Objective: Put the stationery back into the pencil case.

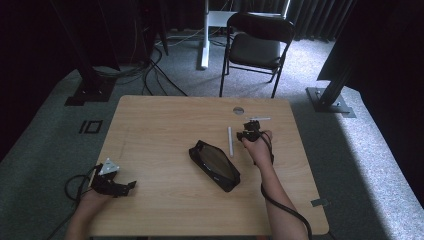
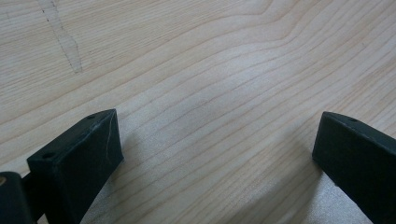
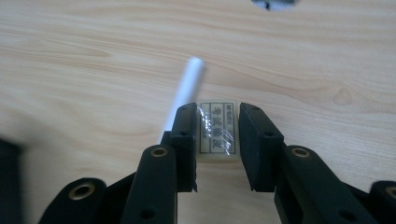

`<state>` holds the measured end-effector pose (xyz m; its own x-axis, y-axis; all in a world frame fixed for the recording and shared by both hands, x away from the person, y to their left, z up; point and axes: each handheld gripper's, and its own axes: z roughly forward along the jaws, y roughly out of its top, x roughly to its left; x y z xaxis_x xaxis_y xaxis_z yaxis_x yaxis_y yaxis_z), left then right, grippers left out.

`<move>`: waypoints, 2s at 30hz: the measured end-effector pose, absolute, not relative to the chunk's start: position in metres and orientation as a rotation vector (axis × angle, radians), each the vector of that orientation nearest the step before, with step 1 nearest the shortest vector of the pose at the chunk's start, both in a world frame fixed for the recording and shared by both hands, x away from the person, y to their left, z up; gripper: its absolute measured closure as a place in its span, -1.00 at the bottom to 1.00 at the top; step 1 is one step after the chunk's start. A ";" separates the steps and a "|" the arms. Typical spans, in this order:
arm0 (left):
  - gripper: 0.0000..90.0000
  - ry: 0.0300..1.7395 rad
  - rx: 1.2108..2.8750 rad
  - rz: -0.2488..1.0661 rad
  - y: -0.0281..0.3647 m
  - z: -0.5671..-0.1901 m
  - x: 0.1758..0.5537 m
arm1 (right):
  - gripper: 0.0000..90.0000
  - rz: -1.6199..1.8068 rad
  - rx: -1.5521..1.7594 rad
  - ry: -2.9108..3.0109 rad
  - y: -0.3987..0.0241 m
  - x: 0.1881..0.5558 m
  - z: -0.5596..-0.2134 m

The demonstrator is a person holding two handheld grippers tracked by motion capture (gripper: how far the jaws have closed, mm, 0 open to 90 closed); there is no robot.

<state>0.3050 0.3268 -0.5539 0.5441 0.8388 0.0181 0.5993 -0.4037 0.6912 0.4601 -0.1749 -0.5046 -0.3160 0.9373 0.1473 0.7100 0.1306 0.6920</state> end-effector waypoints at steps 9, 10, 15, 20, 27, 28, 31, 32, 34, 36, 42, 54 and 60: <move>-0.96 1.157 2.143 0.487 0.327 -0.554 0.305 | 0.52 1.169 1.377 2.230 -0.152 0.412 -0.461; -0.96 1.157 2.143 0.487 0.327 -0.554 0.305 | 0.52 1.188 1.356 2.237 -0.149 0.407 -0.457; -0.96 1.158 2.143 0.487 0.327 -0.554 0.305 | 0.52 1.239 1.281 2.313 -0.133 0.389 -0.450; -0.97 1.158 2.143 0.487 0.327 -0.554 0.305 | 0.52 1.197 1.211 2.418 -0.107 0.378 -0.460; -0.96 1.157 2.142 0.487 0.327 -0.554 0.305 | 0.52 1.099 1.180 2.505 -0.085 0.377 -0.479; -0.96 1.157 2.142 0.487 0.327 -0.554 0.305 | 0.52 1.054 1.175 2.519 -0.079 0.378 -0.485; -0.96 1.157 2.143 0.487 0.327 -0.554 0.305 | 0.51 1.007 1.164 2.532 -0.073 0.380 -0.490; -0.96 1.158 2.143 0.487 0.327 -0.554 0.305 | 0.51 0.997 1.156 2.538 -0.072 0.381 -0.492; -0.96 1.157 2.142 0.487 0.327 -0.554 0.305 | 0.51 0.976 1.147 2.558 -0.070 0.383 -0.494; -0.97 1.157 2.143 0.487 0.327 -0.554 0.305 | 0.45 0.971 1.144 2.550 -0.070 0.384 -0.496; -0.96 1.158 2.143 0.487 0.327 -0.554 0.305 | 0.33 0.983 1.147 2.541 -0.072 0.384 -0.493; -0.96 1.158 2.143 0.487 0.327 -0.554 0.305 | 0.32 1.152 1.266 2.301 -0.124 0.404 -0.453; -0.96 1.158 2.143 0.487 0.327 -0.554 0.305 | 0.33 1.017 1.396 2.245 -0.141 0.435 -0.479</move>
